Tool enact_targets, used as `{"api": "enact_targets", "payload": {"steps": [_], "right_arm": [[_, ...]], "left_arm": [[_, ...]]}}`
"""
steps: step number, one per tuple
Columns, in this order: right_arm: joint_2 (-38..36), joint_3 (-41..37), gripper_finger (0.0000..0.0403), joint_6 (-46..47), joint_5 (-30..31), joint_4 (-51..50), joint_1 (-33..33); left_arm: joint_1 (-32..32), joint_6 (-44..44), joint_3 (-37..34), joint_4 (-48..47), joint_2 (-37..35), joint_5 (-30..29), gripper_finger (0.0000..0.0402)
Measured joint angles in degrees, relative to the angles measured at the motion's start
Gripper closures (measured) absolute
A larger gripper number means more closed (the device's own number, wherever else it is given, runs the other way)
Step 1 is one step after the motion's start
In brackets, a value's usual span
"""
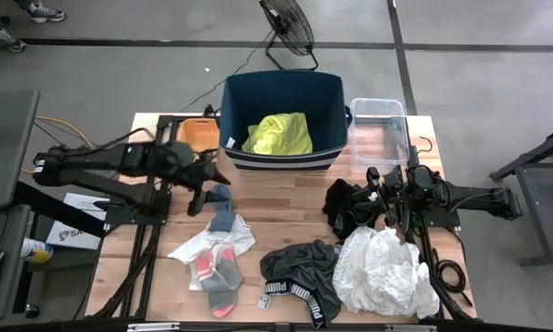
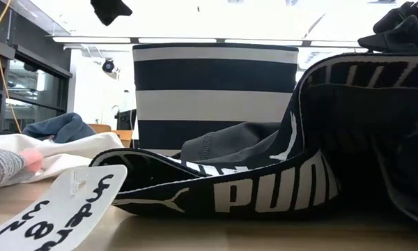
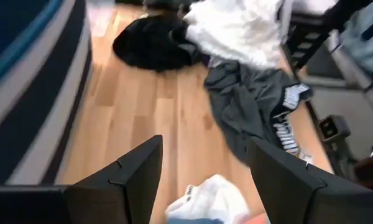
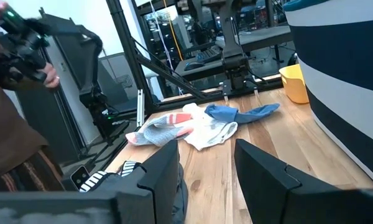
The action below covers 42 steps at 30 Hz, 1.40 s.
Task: Pick & Place Cloths
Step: Put the blue sock into the yellow bin
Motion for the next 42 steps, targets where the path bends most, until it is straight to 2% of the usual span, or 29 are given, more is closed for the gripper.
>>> {"api": "enact_targets", "payload": {"steps": [5,10,15,23,30,39,42], "right_arm": [[0.0,0.0,0.0254,0.0,0.0,-0.1,0.0],[0.0,0.0,0.0254,0.0,0.0,-0.1,0.0],[0.0,0.0,0.0254,0.0,0.0,-0.1,0.0],[0.0,0.0,0.0254,0.0,0.0,0.0,0.0],[0.0,0.0,0.0254,0.0,0.0,0.0,0.0],[0.0,0.0,0.0254,0.0,0.0,0.0,0.0],[0.0,0.0,0.0254,0.0,0.0,0.0,0.0]], "left_arm": [[-2.6,-0.6,-13.3,11.5,-10.1,0.0,0.0171],[-3.3,-0.8,-24.0,18.4,-19.6,-1.3,0.0171],[-3.3,-3.6,-30.7,20.3,-26.7,-4.4,0.0171],[-3.2,-5.5,-37.4,21.2,-34.6,-5.7,0.0171],[-3.2,-6.6,-42.0,21.1,-35.7,-5.9,0.0171],[-3.7,-4.8,-44.5,20.8,-30.6,1.4,0.0171],[-6.4,-3.6,-44.5,21.5,-27.6,1.2,0.0171]]}}
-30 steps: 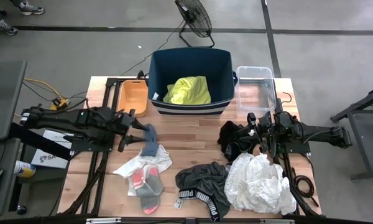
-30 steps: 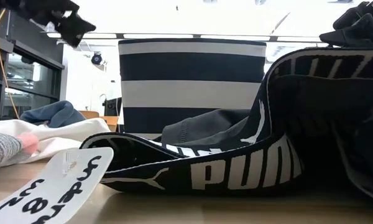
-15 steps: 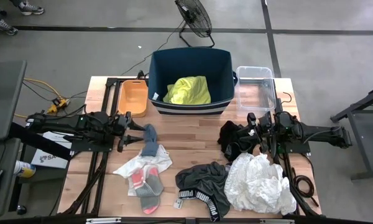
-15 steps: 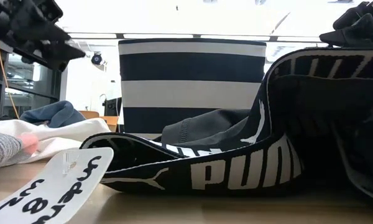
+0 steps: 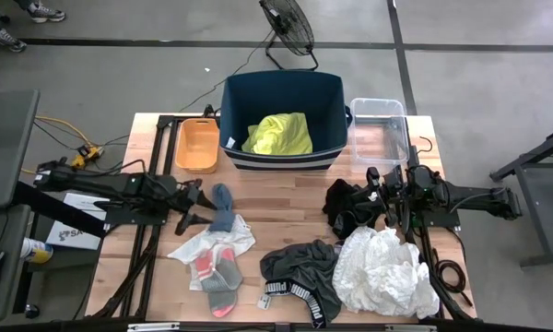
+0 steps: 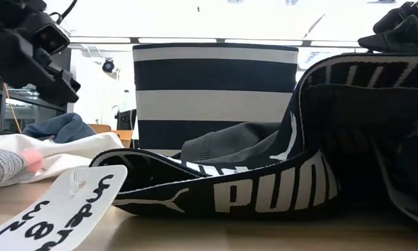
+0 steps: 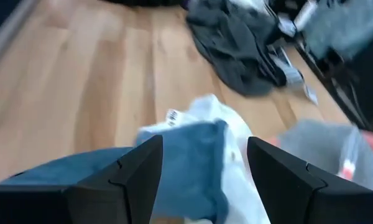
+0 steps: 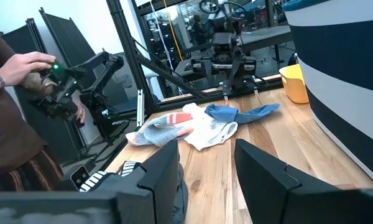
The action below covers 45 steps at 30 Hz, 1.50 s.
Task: Pick & Place Cloths
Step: Put the blue sock into the yellow bin
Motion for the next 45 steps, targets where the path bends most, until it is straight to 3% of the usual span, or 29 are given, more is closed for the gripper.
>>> {"api": "enact_targets", "payload": {"steps": [4,12,17,24,40,45], "right_arm": [[0.0,0.0,0.0254,0.0,0.0,0.0,0.0],[0.0,0.0,0.0254,0.0,0.0,0.0,0.0],[0.0,0.0,0.0254,0.0,0.0,0.0,0.0],[0.0,0.0,0.0254,0.0,0.0,0.0,0.0],[0.0,0.0,0.0254,0.0,0.0,0.0,0.0],[0.0,0.0,0.0254,0.0,0.0,0.0,0.0]], "left_arm": [[-5.8,3.2,0.0,0.6,3.3,-2.8,0.0171],[-18.0,4.9,0.0,0.6,9.0,-16.7,0.0171],[-22.2,5.5,0.0,1.7,13.1,-22.8,0.0171],[-23.0,6.2,0.1,5.6,18.2,-28.9,0.0171],[-23.0,5.9,0.1,8.5,22.6,-33.3,0.0172],[-23.0,5.9,0.1,9.1,22.6,-33.6,0.0204]]}}
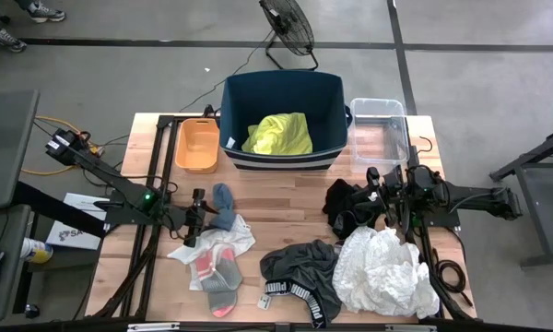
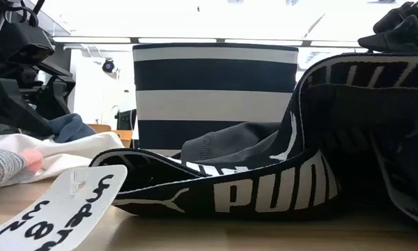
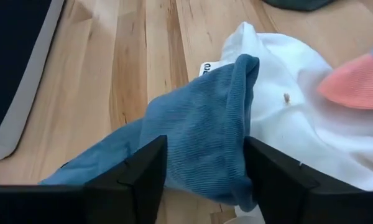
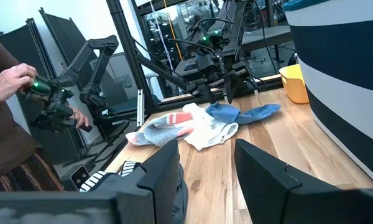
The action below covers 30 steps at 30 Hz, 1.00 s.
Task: Pick & Place Cloths
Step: Put the blue sock into the yellow bin
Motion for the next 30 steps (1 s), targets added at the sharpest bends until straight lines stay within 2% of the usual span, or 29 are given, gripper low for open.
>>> {"api": "enact_targets", "payload": {"steps": [14,23,30], "right_arm": [[0.0,0.0,0.0254,0.0,0.0,0.0,0.0],[0.0,0.0,0.0254,0.0,0.0,0.0,0.0],[0.0,0.0,0.0254,0.0,0.0,0.0,0.0]], "left_arm": [[0.0,-0.6,0.0,0.1,0.0,0.0,0.0391],[0.0,-3.4,0.0,1.0,0.0,-0.6,0.0398],[0.0,-4.3,2.6,1.0,0.0,-1.6,0.04]]}}
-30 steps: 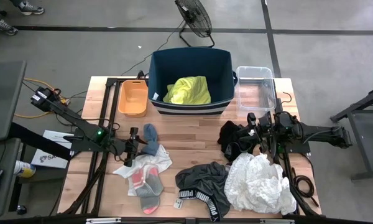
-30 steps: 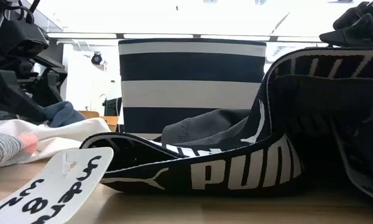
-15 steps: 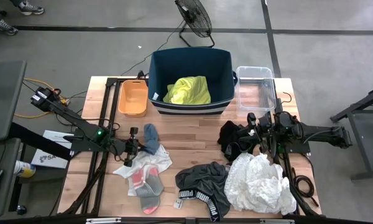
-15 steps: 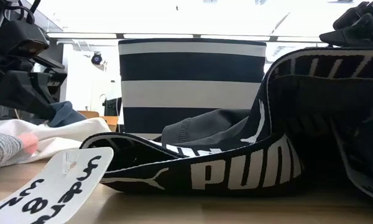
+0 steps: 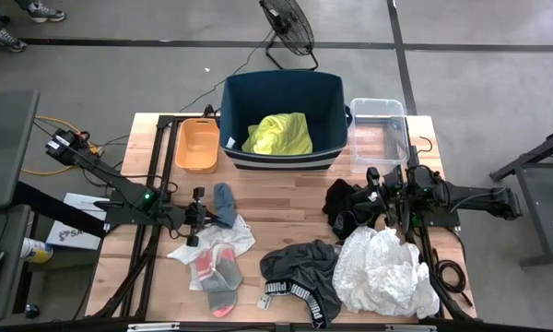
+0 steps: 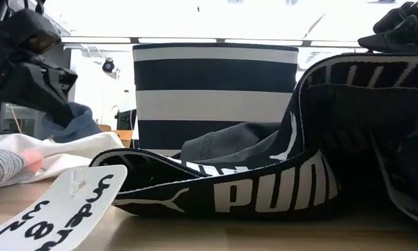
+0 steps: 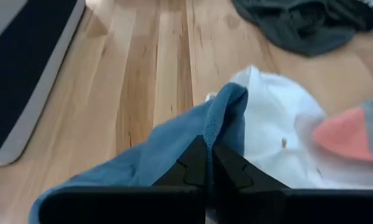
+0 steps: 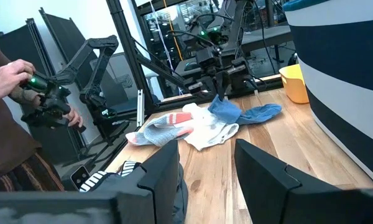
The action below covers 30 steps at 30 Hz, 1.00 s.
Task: Pick & Place Cloths
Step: Put the blue sock into the yellow bin
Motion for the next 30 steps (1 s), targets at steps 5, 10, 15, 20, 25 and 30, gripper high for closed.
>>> {"api": "enact_targets", "payload": {"steps": [5,10,15,20,25,30], "right_arm": [[0.0,0.0,0.0254,0.0,0.0,0.0,0.0],[0.0,0.0,0.0254,0.0,0.0,0.0,0.0],[0.0,0.0,0.0254,0.0,0.0,0.0,0.0],[0.0,0.0,0.0254,0.0,0.0,0.0,0.0],[0.0,0.0,0.0254,0.0,0.0,0.0,0.0],[0.0,0.0,0.0254,0.0,0.0,0.0,0.0]], "left_arm": [[0.0,0.0,2.2,-0.3,0.0,-1.0,0.04],[0.0,3.2,5.5,-0.6,0.0,-3.7,0.0401],[0.0,5.0,10.2,-4.9,0.0,-6.4,0.0401],[0.0,5.2,16.3,-11.9,0.0,-7.7,0.0401],[0.0,4.8,23.7,-21.0,-0.1,-8.8,0.0401],[0.0,0.5,31.8,-30.2,-0.3,-12.1,0.0402]]}}
